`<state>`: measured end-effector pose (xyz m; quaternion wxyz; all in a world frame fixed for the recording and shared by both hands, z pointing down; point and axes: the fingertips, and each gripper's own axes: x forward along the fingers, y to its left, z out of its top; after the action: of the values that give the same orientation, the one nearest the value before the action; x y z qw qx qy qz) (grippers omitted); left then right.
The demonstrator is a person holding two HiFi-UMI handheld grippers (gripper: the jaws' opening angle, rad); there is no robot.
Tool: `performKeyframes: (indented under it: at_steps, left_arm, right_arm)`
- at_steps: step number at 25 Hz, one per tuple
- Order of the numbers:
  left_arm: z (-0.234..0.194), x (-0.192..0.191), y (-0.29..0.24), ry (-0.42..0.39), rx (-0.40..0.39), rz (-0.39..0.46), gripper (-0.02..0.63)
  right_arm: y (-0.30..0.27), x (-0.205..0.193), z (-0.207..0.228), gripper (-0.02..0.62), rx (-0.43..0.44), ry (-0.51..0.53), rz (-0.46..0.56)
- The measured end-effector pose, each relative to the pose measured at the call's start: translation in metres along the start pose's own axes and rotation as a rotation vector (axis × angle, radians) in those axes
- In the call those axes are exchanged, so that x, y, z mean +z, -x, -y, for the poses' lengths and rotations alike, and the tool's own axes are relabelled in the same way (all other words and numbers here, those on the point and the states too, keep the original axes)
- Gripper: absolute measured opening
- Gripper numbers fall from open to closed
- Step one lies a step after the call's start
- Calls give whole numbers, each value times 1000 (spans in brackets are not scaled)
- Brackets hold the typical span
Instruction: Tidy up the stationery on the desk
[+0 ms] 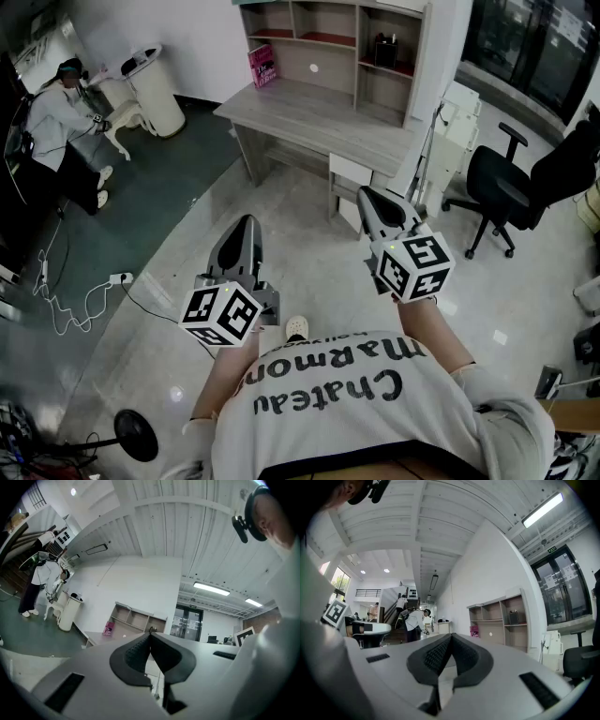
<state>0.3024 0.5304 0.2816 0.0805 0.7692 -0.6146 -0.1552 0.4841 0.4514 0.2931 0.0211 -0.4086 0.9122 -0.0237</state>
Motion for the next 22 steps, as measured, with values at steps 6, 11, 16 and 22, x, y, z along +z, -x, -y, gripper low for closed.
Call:
performKeyframes:
  at_steps: [6, 11, 16, 22]
  left_arm:
    - [-5, -3, -8, 9, 1, -5, 15]
    - [-23, -10, -24, 29, 7, -22, 15]
    - [-51, 4, -58, 37, -15, -8, 15]
    - [-95, 46, -105, 18, -61, 52, 15]
  right_arm:
    - [-8, -6, 5, 12, -5, -2, -19]
    - [-29, -14, 12, 12, -13, -5, -44]
    - [-70, -6, 21, 12, -19, -32, -20]
    - [-141, 27, 18, 12, -11, 3, 38]
